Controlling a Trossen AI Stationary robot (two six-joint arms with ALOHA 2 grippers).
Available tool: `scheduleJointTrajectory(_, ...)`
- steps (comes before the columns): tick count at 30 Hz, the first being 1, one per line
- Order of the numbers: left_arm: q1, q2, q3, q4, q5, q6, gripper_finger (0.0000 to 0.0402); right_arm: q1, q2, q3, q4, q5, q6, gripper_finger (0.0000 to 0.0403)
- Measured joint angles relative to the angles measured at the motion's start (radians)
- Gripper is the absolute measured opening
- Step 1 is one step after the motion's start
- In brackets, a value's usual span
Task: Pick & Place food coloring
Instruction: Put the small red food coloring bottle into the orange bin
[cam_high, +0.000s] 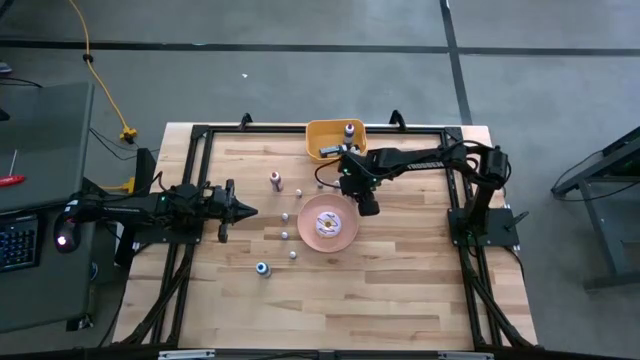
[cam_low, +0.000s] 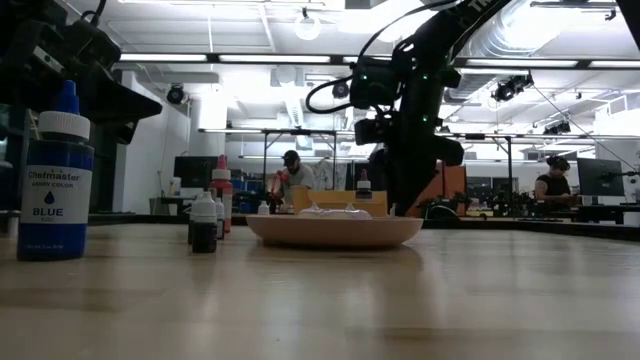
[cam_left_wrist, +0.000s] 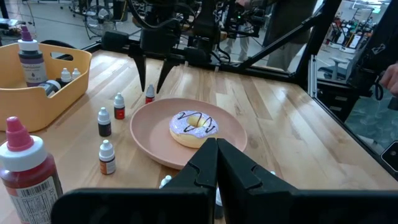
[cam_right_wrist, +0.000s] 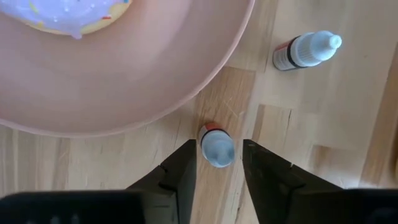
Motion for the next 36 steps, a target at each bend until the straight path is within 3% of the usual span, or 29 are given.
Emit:
scheduleJointTrajectory(18,0.0,0.0,0.0,0.0,0.0,0.0,0.0001,0.0,0.0,0.0,0.0,-0.002,0.0,0.0048)
scheduleJointTrajectory(29,0.0,0.0,0.0,0.0,0.0,0.0,0.0001,0.0,-0.009,0.0,-0.003,-0.001,0.064,0.0041)
scheduleJointTrajectory(36,0.0,0.0,0.0,0.0,0.0,0.0,0.0001,-0.003,-0.091,0.0,-0.018,0.004,0.141,0.0043)
